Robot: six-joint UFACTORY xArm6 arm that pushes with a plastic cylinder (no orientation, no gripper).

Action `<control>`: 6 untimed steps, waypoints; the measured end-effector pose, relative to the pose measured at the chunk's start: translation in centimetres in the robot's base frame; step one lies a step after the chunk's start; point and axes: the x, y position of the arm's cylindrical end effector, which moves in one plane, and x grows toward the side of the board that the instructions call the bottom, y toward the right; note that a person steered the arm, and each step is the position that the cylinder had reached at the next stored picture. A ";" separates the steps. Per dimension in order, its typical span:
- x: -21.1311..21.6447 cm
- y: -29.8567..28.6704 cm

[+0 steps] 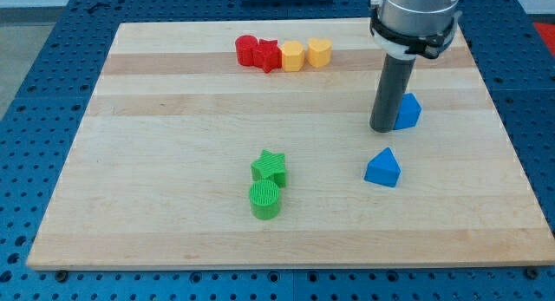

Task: Move the blue cube towards the yellow heart

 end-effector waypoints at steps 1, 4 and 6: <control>1.2 1.0; -0.7 4.8; -8.8 3.7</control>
